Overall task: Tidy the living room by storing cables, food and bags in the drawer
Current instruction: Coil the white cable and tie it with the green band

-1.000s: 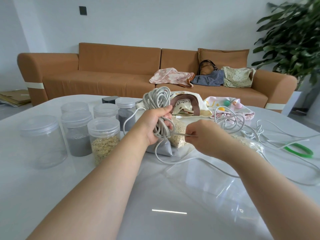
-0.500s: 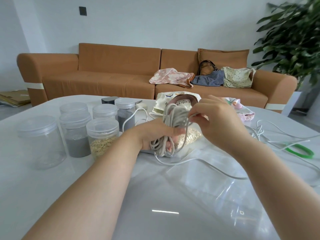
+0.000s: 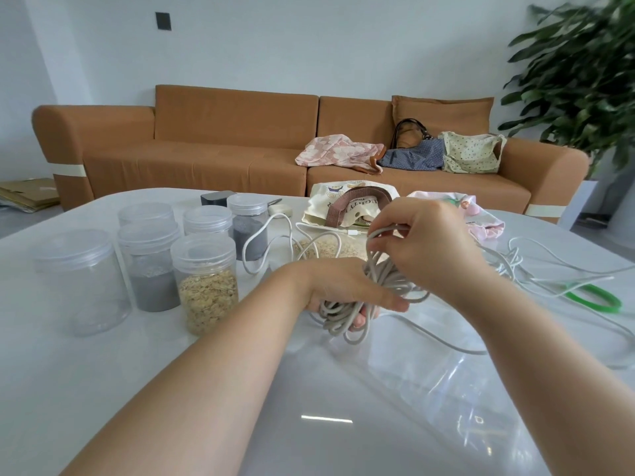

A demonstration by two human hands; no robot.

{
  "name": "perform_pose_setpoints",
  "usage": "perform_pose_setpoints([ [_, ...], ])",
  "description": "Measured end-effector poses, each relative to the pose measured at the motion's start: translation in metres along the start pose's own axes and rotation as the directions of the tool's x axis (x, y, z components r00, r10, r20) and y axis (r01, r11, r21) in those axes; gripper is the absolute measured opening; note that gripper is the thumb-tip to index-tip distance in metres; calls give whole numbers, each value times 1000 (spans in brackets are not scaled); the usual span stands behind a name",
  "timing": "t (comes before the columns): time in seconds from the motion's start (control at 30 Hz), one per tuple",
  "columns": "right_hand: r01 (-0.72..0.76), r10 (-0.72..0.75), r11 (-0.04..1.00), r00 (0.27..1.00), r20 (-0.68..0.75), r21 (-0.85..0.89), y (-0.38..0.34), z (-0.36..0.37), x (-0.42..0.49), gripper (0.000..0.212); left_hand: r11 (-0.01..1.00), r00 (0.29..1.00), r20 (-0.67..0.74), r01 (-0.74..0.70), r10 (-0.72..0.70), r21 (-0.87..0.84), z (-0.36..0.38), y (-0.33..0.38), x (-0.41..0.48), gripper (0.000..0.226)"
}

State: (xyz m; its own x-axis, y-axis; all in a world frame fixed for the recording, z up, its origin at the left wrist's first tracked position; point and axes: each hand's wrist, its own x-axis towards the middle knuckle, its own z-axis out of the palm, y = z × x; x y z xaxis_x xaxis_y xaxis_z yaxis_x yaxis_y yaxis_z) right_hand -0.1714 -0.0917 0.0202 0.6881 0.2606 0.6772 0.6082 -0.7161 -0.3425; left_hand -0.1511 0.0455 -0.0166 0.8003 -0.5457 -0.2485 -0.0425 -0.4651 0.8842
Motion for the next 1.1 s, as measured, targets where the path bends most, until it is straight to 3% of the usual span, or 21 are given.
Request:
perform_pose_setpoints([
  [0.2, -102, 104, 991, 994, -26, 88, 9, -2, 0, 18, 1000, 1000, -4, 8, -8, 30, -4, 0, 2, 15],
  [0.43, -148, 153, 982, 988, -28, 118, 10, 5, -2, 21, 1000, 995, 96, -9, 10, -14, -9, -2, 0, 21],
  [0.6, -197, 199, 968, 980, 3, 158, 10, 7, -2, 17, 998, 981, 185, -51, 57, -39, -10, -4, -5, 13],
  [0.73, -231, 230, 946, 973, 30, 227, 9, 6, 0, 24, 994, 978, 176, -110, 110, -8, -12, -7, -8, 16],
  [0.9, -283, 310, 888, 951, -16, 362, 16, -1, 1, 15, 961, 962, 129, -216, 239, -174, -11, -10, -8, 11],
  [1.1, -306, 347, 867, 937, -34, 393, 18, 1, 1, 23, 892, 935, 34, -325, 353, -314, -10, -13, -4, 10],
])
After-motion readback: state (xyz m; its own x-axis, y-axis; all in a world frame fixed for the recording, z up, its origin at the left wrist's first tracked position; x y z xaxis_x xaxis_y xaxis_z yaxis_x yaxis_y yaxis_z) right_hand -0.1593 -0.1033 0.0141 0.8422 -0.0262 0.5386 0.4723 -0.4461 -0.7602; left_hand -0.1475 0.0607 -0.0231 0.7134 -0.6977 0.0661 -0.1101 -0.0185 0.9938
